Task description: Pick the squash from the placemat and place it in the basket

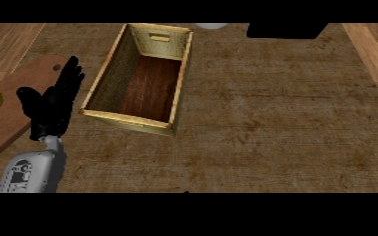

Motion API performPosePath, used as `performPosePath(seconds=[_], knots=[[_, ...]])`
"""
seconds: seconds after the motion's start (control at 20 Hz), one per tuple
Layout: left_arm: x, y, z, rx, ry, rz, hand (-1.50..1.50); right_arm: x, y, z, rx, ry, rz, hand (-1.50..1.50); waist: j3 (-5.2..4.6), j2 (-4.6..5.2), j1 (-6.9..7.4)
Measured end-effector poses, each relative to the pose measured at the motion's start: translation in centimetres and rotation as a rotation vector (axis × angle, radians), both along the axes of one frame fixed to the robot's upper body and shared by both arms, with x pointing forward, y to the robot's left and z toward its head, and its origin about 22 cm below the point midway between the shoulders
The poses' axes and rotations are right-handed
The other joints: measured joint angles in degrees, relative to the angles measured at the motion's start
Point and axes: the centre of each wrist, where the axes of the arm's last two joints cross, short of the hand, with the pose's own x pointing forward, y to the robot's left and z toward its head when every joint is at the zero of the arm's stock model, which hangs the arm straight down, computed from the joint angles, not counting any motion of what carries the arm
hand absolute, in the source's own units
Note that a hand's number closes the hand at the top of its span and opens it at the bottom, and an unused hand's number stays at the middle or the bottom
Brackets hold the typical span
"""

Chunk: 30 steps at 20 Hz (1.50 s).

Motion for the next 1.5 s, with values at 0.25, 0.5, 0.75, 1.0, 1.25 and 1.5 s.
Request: performPosePath(seconds=[0.25, 0.5, 0.75, 1.0, 1.25, 1.5], knots=[[0.0, 0.3, 0.2, 0.010, -0.001, 0.005, 0.00, 0.0, -0.1, -0.1, 0.004, -0.033, -0.080, 1.50, -0.13, -0.05, -0.06], [0.1, 0.2, 0.2, 0.011, -0.001, 0.006, 0.00, 0.2, -0.1, -0.1, 0.046, -0.070, -0.172, 1.50, -0.14, 0.10, 0.06], [0.1, 0.2, 0.1, 0.013, -0.002, 0.004, 0.00, 0.5, -0.2, -0.1, 0.040, -0.123, -0.228, 1.50, -0.27, 0.22, 0.21], [0.3, 0.1, 0.2, 0.013, -0.008, 0.001, 0.00, 0.9, -0.4, 0.0, 0.004, -0.180, -0.266, 1.50, -0.33, 0.43, 0.37], [0.5, -0.1, 0.5, 0.013, -0.014, -0.007, 0.00, 1.9, -0.3, 0.2, -0.055, -0.224, -0.306, 1.50, -0.36, 0.59, 0.93], [0.7, -0.4, 0.6, 0.017, -0.015, -0.025, 0.00, 5.7, 1.3, 4.5, -0.016, -0.203, -0.388, 1.50, -0.37, 0.82, 1.92]])
